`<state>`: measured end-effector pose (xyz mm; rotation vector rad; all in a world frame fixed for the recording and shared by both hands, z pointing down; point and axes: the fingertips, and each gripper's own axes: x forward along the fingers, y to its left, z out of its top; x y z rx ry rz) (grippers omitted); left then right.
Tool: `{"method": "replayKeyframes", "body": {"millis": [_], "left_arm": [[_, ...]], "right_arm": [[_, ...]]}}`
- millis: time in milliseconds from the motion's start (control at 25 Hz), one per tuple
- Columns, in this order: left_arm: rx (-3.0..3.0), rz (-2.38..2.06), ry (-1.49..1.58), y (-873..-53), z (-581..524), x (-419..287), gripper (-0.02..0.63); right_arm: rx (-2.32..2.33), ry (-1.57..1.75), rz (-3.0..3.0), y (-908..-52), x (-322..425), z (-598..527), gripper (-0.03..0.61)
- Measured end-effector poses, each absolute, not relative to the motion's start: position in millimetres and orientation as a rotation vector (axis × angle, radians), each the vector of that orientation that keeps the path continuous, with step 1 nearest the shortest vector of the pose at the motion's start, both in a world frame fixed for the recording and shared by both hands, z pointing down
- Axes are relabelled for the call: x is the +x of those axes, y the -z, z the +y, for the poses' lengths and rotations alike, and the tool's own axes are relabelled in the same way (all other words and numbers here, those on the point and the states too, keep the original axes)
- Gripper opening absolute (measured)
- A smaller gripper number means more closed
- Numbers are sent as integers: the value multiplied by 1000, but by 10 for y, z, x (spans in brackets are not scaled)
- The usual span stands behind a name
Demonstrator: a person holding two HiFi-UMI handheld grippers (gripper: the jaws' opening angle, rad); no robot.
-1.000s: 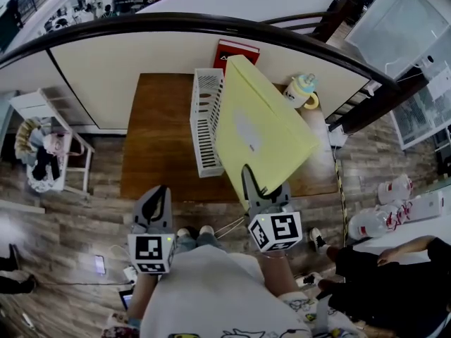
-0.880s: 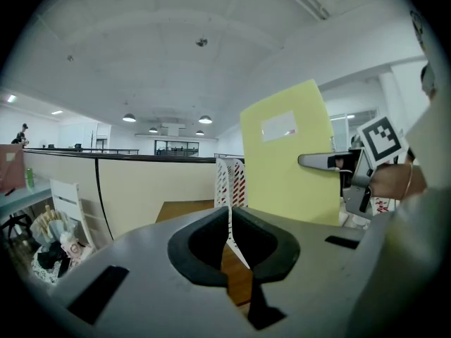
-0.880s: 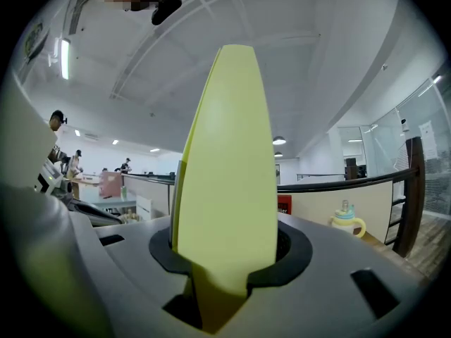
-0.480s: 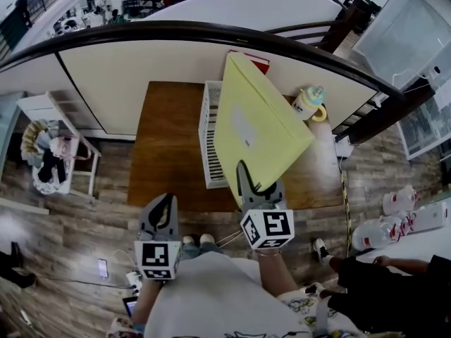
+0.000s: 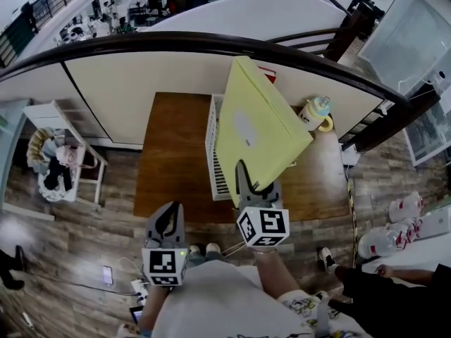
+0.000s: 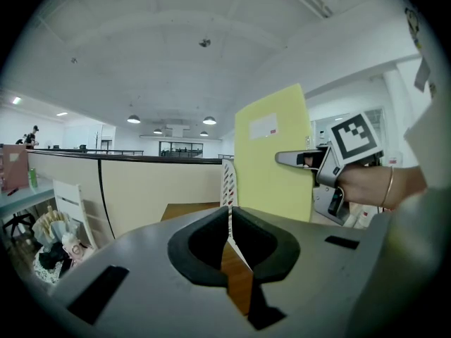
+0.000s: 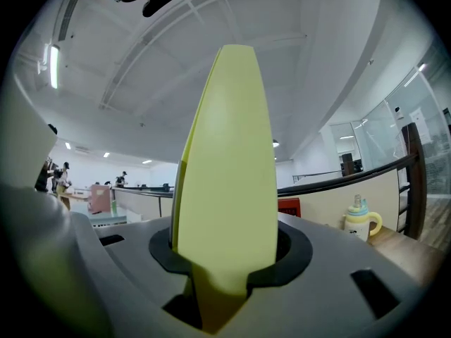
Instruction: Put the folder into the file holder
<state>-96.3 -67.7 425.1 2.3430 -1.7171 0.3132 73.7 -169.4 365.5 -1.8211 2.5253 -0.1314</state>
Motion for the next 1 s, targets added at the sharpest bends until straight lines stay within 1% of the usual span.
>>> {"method": "replayKeyframes", "body": {"millis": [360,1000], "left_arm": [[2350,-1691,-329,-4327,-743,-917,15],[2303,-1708,-328,-4477,-988,-1052,15]], "right_arm": [[-1849,126,2471,-3775,676,-1873,155],[-1856,119,2335,-3976,639,-2106,155]]}}
